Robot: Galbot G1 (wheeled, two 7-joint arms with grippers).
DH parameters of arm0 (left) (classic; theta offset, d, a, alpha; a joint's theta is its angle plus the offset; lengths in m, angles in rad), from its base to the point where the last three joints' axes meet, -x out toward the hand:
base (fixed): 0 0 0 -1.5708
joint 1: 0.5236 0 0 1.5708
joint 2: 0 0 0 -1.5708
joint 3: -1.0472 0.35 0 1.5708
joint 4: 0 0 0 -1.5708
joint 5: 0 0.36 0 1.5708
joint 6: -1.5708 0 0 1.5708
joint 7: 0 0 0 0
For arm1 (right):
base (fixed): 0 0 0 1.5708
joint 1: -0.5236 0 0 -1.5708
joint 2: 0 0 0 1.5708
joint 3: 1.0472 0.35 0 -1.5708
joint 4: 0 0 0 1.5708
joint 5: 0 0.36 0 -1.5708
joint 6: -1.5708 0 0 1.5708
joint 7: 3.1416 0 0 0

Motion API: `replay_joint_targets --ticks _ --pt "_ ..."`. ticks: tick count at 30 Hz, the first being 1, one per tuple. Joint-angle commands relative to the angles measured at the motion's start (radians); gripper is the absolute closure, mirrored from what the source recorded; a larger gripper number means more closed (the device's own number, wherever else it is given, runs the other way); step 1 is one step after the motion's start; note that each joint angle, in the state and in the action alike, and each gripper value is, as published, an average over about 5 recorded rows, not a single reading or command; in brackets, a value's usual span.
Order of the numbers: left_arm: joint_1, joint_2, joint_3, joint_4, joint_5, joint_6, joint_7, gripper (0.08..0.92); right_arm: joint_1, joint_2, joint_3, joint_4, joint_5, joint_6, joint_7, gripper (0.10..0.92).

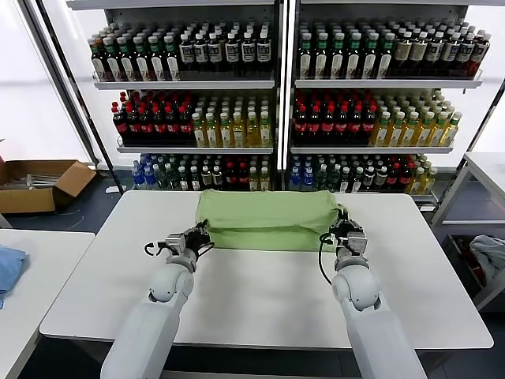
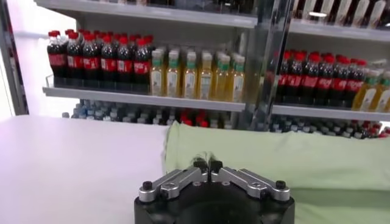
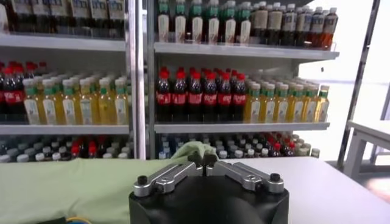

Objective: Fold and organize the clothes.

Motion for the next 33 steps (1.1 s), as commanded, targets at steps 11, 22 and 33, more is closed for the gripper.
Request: replay_joint_targets --ticks 11,22,33 --pt "-0.06 -0.02 0.005 0.083 0.03 0.008 -0.037 0.749 0.09 0.092 -0.002 -0.143 0.176 -0.002 0.036 0.542" --pt "-0.008 0.01 0.006 -0.073 0.022 0.059 -0.061 0.428 0.05 0.109 0.022 0.027 0.221 0.009 0.135 0.242" --pt "0.135 0.044 0.009 -0.289 0.023 0.131 -0.074 0.184 -0.141 0.022 0.07 0.25 0.196 -0.021 0.154 0.203"
